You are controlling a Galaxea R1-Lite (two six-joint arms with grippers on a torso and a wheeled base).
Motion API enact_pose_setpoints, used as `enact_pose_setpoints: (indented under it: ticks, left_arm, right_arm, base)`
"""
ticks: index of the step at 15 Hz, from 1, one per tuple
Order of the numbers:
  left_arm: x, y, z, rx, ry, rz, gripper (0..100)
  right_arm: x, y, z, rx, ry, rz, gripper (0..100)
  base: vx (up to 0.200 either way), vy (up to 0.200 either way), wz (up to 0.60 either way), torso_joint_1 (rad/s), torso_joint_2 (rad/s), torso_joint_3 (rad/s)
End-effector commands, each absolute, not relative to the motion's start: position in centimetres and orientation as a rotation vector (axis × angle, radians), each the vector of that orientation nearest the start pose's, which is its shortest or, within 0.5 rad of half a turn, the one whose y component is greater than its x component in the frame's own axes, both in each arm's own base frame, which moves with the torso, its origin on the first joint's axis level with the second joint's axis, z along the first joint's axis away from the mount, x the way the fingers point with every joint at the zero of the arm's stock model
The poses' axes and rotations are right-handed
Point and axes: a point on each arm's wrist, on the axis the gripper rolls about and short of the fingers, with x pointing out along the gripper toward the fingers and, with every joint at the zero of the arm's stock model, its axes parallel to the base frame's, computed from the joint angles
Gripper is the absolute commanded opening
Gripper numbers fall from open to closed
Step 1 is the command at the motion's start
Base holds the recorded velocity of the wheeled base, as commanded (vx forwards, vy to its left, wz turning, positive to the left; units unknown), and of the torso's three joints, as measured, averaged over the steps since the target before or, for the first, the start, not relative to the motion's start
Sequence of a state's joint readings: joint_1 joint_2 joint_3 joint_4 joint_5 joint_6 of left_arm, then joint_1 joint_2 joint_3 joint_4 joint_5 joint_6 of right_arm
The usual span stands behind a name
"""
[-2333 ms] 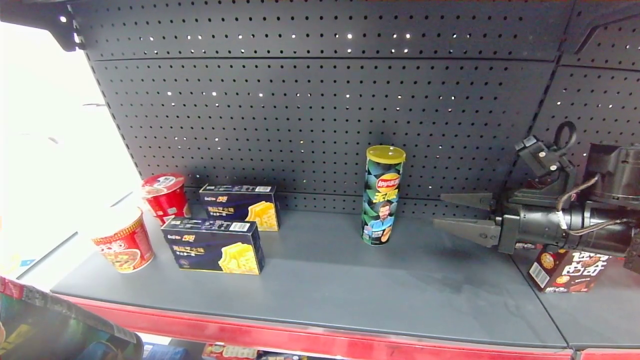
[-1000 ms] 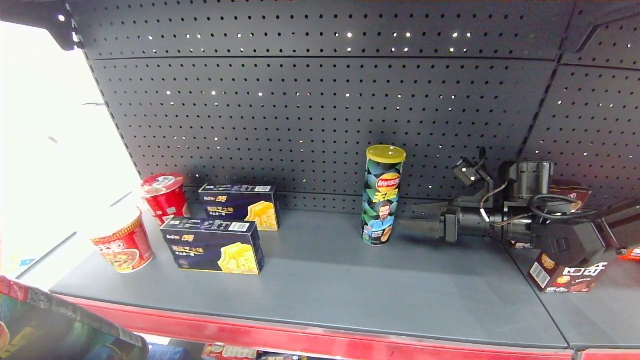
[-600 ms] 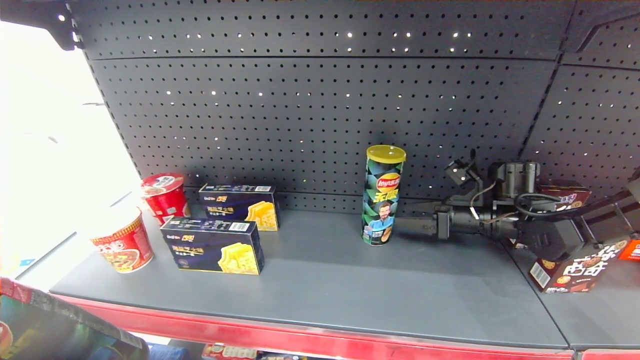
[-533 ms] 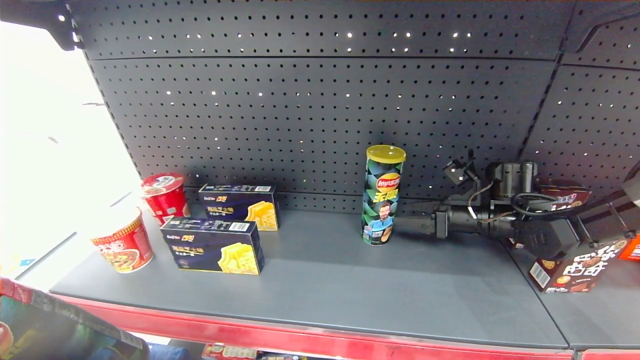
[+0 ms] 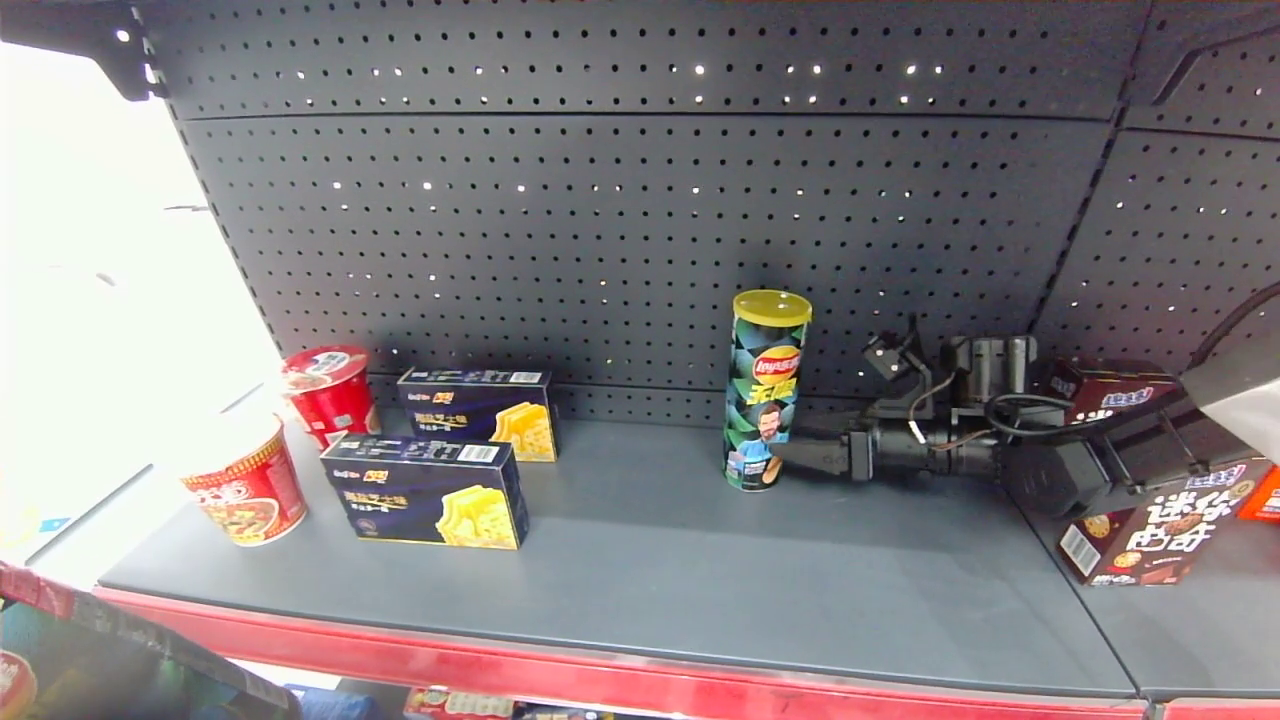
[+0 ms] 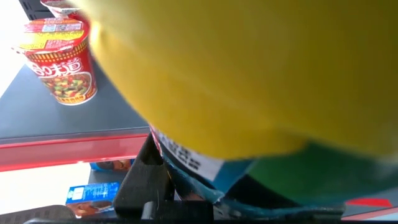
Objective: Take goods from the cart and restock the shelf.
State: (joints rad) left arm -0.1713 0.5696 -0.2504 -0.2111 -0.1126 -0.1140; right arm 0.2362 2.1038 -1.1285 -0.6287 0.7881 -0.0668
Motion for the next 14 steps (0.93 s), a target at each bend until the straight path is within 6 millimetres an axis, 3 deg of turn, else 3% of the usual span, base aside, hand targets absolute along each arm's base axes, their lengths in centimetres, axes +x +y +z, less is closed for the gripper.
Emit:
enact_pose_setpoints:
  ticks: [1, 11, 12, 14]
  left_arm:
    - [3.8, -0.9, 16.8, -0.110, 0.124, -0.276, 0]
    - [3.8, -0.9, 16.7, -0.116, 0.126, -0.275, 0]
    - [3.8, -0.9, 16.7, -0.116, 0.124, -0.275, 0]
    - [3.8, -0.9, 16.7, -0.116, 0.126, -0.275, 0]
  right_arm:
    - [39.0, 11.4, 11.9, 0.039, 0.322, 1.034, 100]
    - [40.4, 13.6, 10.6, 0.032, 0.315, 1.073, 100]
    - [40.5, 13.7, 10.6, 0.032, 0.314, 1.076, 0]
    - [40.5, 13.9, 10.6, 0.031, 0.313, 1.078, 0]
  base:
    - [0.000, 0.000, 0.00, 0.000, 0.00, 0.000]
    - [0.000, 0.000, 0.00, 0.000, 0.00, 0.000]
    - [0.000, 0.000, 0.00, 0.000, 0.00, 0.000]
    - [0.000, 0.000, 0.00, 0.000, 0.00, 0.000]
